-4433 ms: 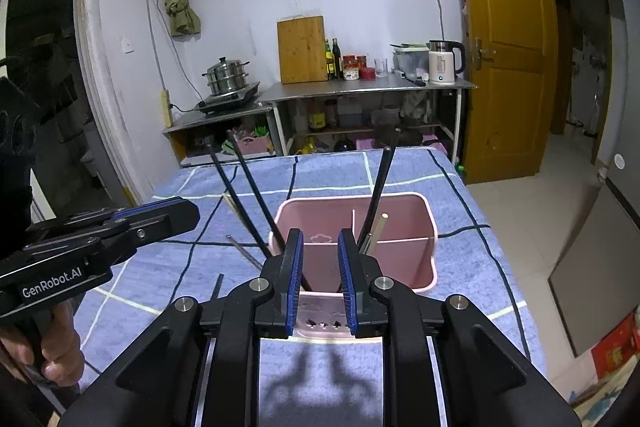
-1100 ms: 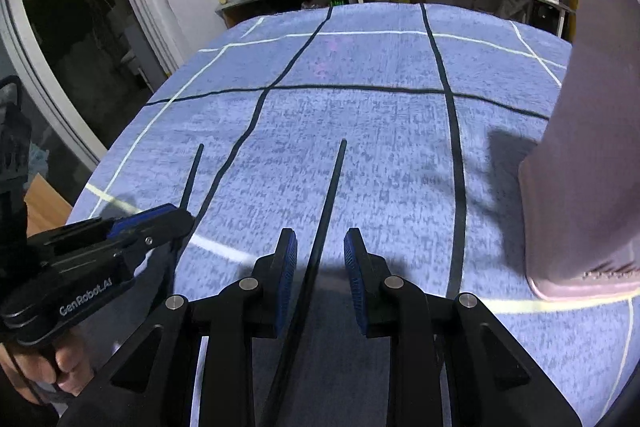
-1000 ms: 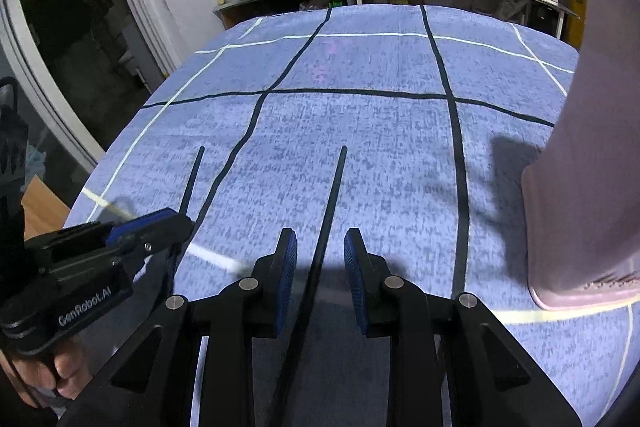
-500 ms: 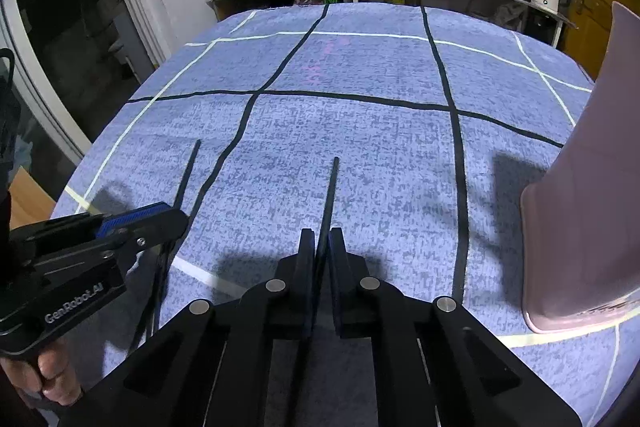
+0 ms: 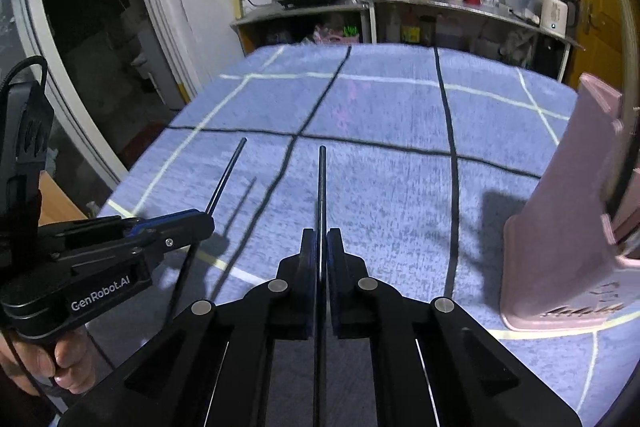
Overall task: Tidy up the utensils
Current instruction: 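Close the right tool on a black chopstick while the left tool grips another, then lift both black chopsticks upright and carry them over the pink holder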
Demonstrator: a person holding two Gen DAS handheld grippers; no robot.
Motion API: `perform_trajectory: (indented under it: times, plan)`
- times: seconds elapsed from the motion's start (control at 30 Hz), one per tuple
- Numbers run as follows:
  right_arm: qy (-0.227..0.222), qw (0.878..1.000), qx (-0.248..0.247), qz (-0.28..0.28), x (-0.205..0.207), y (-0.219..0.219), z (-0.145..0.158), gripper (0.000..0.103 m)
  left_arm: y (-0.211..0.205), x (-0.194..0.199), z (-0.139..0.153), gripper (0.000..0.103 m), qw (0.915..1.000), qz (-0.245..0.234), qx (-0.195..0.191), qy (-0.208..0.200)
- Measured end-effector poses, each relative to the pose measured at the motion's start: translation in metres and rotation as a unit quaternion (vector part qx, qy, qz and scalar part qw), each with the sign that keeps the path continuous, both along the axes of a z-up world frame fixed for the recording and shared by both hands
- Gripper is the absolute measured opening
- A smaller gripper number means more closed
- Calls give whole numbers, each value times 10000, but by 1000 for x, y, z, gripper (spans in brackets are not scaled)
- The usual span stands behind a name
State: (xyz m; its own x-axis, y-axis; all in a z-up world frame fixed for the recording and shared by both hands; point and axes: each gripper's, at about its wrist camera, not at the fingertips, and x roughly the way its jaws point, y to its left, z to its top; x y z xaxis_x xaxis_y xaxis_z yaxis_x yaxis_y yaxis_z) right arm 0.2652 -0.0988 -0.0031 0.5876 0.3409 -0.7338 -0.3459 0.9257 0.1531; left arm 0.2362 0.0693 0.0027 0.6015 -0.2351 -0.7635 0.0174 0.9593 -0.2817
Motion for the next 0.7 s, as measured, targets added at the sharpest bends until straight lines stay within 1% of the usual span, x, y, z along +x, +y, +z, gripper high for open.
perform_trajectory:
  times: [0.23, 0.43, 0.57, 0.7]
  plan:
    - [-359, 9991, 238, -34, -17, -11, 38, 5, 2, -21, 48, 5, 9985, -122, -115, -524]
    - [-674, 9970, 378, -98, -31, -24, 70, 5, -3, -32, 80, 5, 9959, -248, -175, -851]
    - [-844, 9954, 422, -147, -40, -32, 86, 5, -9, -39, 98, 5, 9939, -367, -177, -1026]
    - [-944, 9943, 447, -192, -50, -37, 95, 5, -17, -44, 107, 5, 9927, -457, -143, -1105]
